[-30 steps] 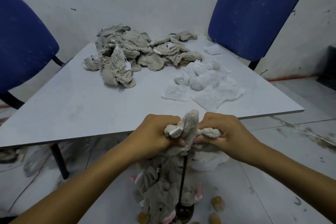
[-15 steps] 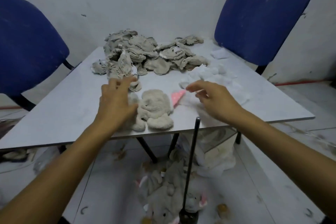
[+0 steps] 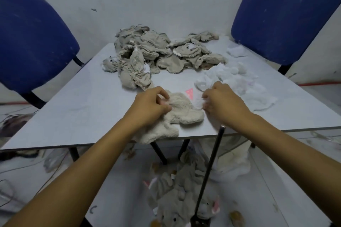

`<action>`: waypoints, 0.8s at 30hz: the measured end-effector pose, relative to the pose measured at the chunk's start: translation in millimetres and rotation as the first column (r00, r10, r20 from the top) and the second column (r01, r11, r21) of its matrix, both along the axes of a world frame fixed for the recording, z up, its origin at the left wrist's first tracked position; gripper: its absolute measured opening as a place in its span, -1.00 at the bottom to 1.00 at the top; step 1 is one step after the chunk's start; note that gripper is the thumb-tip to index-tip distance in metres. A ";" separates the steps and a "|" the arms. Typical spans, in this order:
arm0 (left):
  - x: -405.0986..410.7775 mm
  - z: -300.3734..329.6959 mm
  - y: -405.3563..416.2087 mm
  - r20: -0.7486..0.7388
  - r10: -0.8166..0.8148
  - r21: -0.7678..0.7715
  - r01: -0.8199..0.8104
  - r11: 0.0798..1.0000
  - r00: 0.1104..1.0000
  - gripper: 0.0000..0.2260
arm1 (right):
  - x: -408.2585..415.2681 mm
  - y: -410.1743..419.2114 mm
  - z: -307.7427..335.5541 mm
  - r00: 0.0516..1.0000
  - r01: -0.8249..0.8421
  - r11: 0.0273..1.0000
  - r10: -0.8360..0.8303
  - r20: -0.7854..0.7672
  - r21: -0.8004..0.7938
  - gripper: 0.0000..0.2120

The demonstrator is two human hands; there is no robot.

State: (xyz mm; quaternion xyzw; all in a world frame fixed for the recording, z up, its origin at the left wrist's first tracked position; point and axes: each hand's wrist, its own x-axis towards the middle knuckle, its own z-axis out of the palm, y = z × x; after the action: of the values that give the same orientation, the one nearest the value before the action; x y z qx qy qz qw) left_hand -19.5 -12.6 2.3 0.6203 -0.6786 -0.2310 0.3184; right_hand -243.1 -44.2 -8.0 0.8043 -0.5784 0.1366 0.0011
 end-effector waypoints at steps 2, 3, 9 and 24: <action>-5.3 -0.7 -4.7 -0.033 -0.015 0.026 0.016 1.000 0.999 -0.95 | -5.9 1.0 -0.9 1.000 0.017 1.000 -0.017 0.014 -0.018 -0.78; -8.6 -1.3 -6.0 -0.021 -0.017 0.024 0.017 1.000 1.000 -0.96 | -7.8 1.9 -2.0 0.999 0.031 0.999 -0.031 0.021 -0.022 -0.78; -19.4 0.9 -13.1 -0.016 0.031 0.021 -0.031 0.999 0.999 -0.91 | -18.4 3.1 -0.9 0.969 0.029 0.981 0.020 0.247 -0.191 -0.87; -15.1 6.0 -18.0 -0.052 -0.061 0.143 0.068 0.987 0.997 -0.90 | -6.0 16.7 7.4 0.422 -0.174 0.960 -0.129 0.897 0.220 -0.60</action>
State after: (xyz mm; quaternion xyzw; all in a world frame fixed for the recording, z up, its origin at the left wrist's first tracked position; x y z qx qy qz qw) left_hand -34.5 -30.6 8.4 0.6138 -0.6722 -0.3043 0.2808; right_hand -249.1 -27.5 -0.6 0.6033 -0.4898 0.4643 -0.4250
